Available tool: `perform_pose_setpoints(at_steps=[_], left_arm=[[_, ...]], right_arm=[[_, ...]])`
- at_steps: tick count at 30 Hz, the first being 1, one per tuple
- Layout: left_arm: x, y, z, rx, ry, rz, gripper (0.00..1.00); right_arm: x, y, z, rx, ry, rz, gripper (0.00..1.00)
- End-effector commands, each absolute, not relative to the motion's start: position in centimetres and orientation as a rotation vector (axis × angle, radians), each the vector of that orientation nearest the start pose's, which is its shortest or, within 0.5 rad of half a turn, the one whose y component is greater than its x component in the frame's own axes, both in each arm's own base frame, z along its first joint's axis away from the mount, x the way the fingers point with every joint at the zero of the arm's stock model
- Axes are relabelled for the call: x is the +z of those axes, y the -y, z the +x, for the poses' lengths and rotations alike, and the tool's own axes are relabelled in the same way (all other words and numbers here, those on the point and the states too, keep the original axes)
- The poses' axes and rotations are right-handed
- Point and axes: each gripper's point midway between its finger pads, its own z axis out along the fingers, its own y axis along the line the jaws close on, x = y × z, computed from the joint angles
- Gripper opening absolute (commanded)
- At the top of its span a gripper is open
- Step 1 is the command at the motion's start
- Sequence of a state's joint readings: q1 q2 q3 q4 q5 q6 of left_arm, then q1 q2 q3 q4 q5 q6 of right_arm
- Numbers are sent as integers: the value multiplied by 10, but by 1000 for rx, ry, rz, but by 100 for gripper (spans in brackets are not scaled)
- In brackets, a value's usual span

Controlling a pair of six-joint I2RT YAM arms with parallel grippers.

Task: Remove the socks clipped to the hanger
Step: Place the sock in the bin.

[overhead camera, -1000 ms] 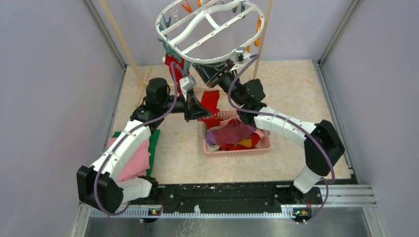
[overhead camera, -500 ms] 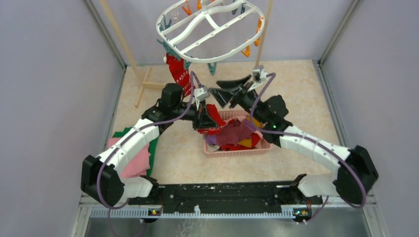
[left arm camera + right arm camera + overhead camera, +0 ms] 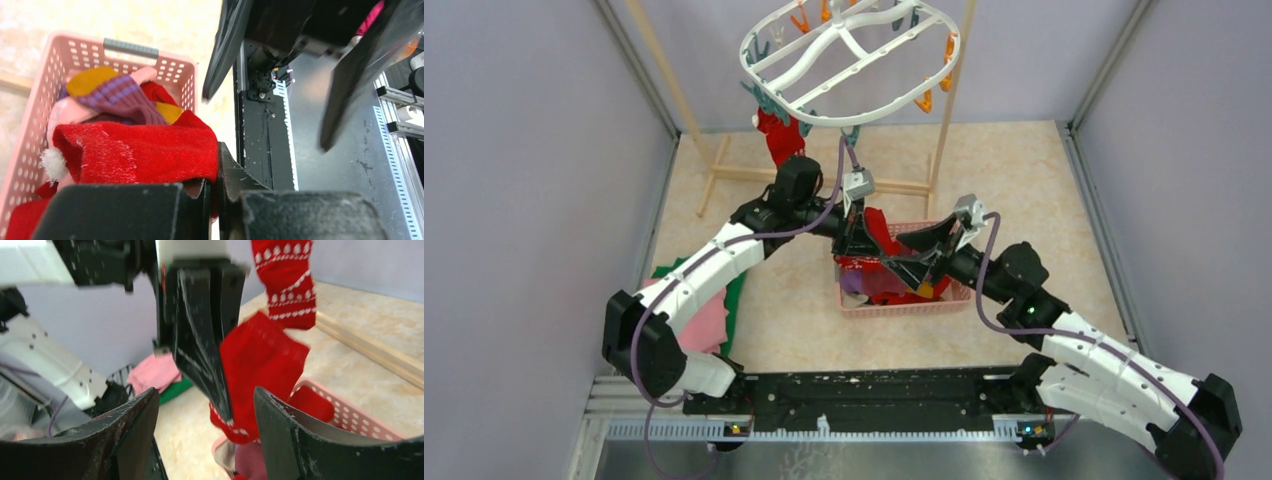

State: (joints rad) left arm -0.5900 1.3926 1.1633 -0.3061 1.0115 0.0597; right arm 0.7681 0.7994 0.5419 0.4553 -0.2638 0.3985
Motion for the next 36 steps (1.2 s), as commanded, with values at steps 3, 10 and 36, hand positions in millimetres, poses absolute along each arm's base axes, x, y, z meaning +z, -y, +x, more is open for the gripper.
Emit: perform_pose_setpoints(at_steps=[3, 10, 36], left_arm=[[295, 321, 194, -1417, -1554, 1346, 7], [309, 319, 184, -1476, -1540, 1365, 34], [260, 292, 242, -918, -1749, 1429, 99]], right_arm=[[279, -279, 175, 1138, -1399, -704, 69], [288, -291, 182, 1131, -1365, -750, 47], [209, -168, 218, 580, -1916, -172, 0]])
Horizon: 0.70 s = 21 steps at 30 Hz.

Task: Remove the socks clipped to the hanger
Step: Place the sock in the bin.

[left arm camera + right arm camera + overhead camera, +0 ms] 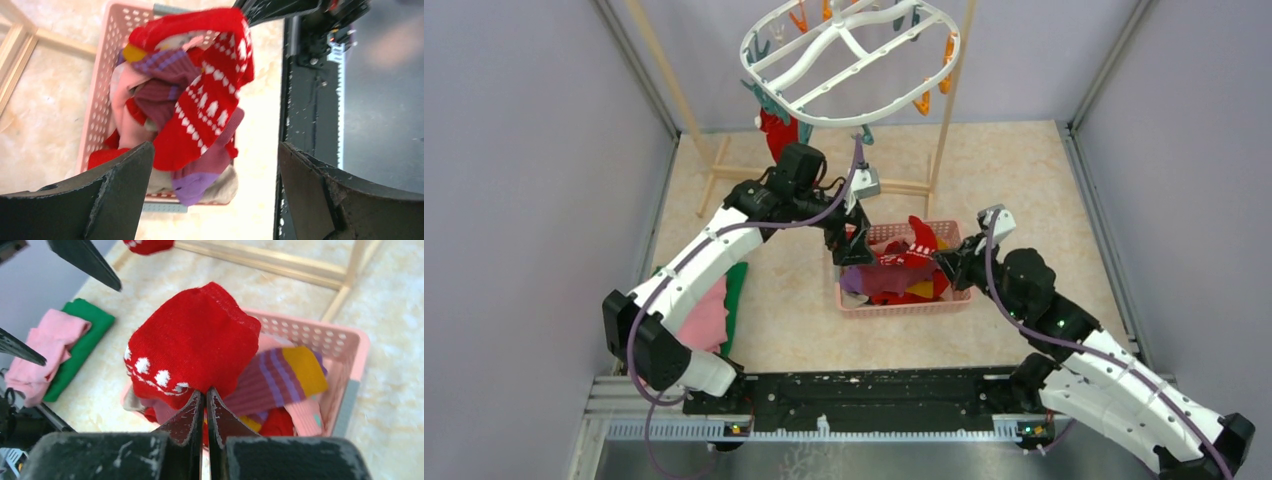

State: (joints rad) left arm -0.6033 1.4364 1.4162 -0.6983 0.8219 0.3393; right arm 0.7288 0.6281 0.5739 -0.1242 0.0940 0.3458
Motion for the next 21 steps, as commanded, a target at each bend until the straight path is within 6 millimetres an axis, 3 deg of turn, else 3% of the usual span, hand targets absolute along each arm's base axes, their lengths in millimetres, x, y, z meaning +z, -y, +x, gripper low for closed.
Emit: perform_pose_setpoints(at_steps=[1, 5, 8, 10, 12, 16, 21], left_arm=[[261, 291, 242, -905, -1750, 1432, 99], [271, 281, 244, -843, -1774, 1384, 99], [279, 266, 245, -818, -1781, 1379, 99], [286, 250, 251, -814, -1793, 1337, 99], [297, 231, 257, -860, -1776, 1272, 99], [313, 186, 269, -871, -1768, 1154, 99], [312, 167, 267, -852, -1774, 1090, 99]], right_arm=[[201, -166, 218, 559, -1949, -169, 0], [165, -169, 221, 503, -2074, -187, 0], [150, -171, 233, 474, -2140, -185, 0], [145, -169, 243, 451, -2181, -180, 6], [144, -165, 255, 411, -2197, -184, 19], [160, -167, 269, 354, -2192, -249, 43], [210, -173, 262, 446, -2096, -283, 57]])
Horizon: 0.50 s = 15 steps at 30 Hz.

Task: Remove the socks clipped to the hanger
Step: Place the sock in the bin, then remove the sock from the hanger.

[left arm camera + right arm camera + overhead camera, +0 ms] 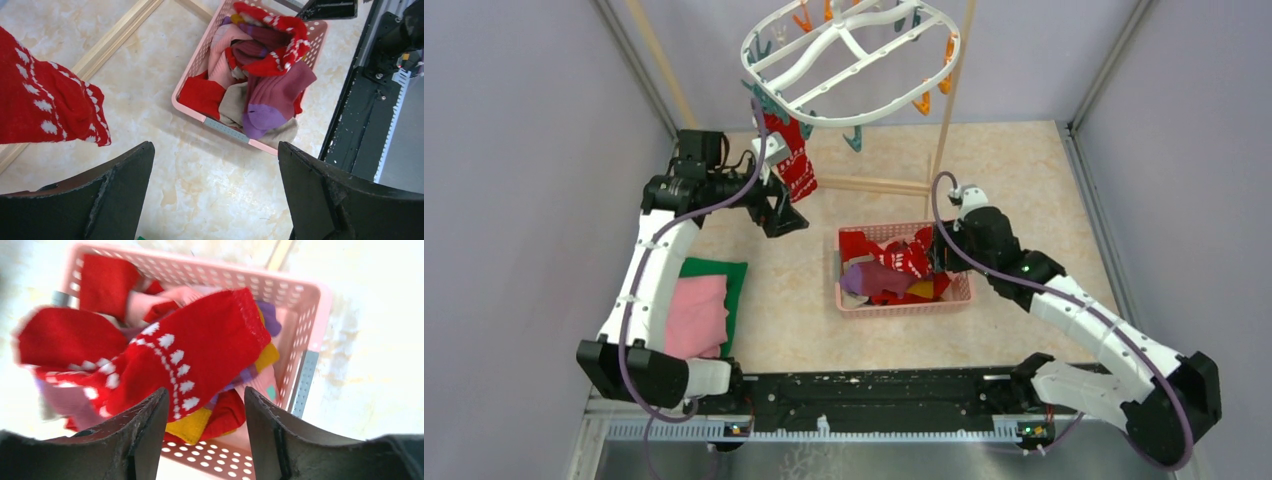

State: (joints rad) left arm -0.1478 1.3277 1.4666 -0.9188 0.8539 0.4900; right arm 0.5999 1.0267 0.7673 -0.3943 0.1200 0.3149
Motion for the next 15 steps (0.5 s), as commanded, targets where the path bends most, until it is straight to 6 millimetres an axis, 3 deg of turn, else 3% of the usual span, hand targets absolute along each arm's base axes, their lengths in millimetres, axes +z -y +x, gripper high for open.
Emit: perform_pose_setpoints(at_steps=[1, 4, 7, 11, 15], left_arm=[[311, 165, 268, -846, -1782, 1076, 99], [312, 156, 273, -845, -1798, 1028, 99], [315, 147, 276, -857, -1789, 989, 99], [318, 134, 277, -852, -1788, 942, 99], [320, 122, 280, -828, -1799, 892, 99]], right_arm=[[219, -172, 258, 456, -2088, -285, 57], [246, -172, 246, 513, -2048, -285, 54], [260, -193, 233, 685, -2014, -325, 51], [250, -237, 220, 1011, -1996, -348, 38], [215, -252, 243, 1097, -2053, -267, 25]])
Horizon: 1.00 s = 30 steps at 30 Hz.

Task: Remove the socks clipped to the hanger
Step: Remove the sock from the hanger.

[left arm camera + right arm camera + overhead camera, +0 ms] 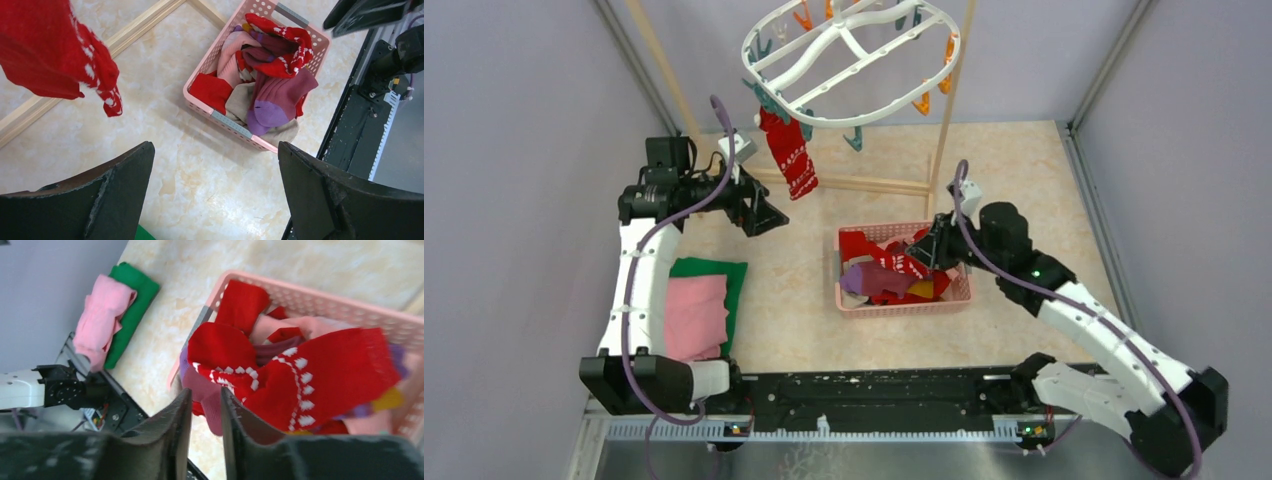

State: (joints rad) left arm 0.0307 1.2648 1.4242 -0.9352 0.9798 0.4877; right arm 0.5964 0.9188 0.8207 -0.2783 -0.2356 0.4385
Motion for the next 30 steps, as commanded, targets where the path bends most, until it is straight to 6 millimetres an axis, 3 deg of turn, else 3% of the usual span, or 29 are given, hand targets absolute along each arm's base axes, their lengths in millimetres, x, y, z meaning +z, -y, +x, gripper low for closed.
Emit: perform_pose_setpoints(at_steps=[1, 4, 8, 10, 13, 16, 22, 24, 27, 28, 29, 30], left_arm=[[321, 120, 281, -834, -1798, 878, 99], [318, 112, 288, -830, -1837, 814, 99], [311, 101, 303, -778, -1880, 725, 99], [308, 95, 311, -742, -1892, 681, 99], [306, 91, 321, -718, -1893, 632, 99], [308, 94, 329, -746, -1859, 606, 99], [315, 94, 357, -757, -1788, 528, 99], [311, 94, 368, -780, -1775, 506, 98], [312, 99, 380, -850, -1744, 479, 89], [313, 100, 383, -862, -1742, 467, 86], [314, 100, 387, -867, -1740, 460, 84], [316, 99, 390, -867, -1734, 457, 82]], right_arm=[[208, -252, 253, 1134, -2055, -228, 20], [165, -245, 275, 1146, -2145, -132, 13], [108, -229, 288, 975, -2276, -104, 9], [91, -213, 295, 821, -2323, -95, 9], [85, -198, 295, 701, -2345, -114, 10], [118, -196, 296, 659, -2256, -159, 14], [238, -198, 298, 698, -1914, -217, 37], [261, -198, 296, 704, -1843, -234, 45], [280, -202, 293, 696, -1786, -269, 57], [283, -202, 294, 689, -1777, -275, 64], [285, -203, 294, 685, -1770, -282, 94], [289, -203, 294, 684, -1759, -283, 98]])
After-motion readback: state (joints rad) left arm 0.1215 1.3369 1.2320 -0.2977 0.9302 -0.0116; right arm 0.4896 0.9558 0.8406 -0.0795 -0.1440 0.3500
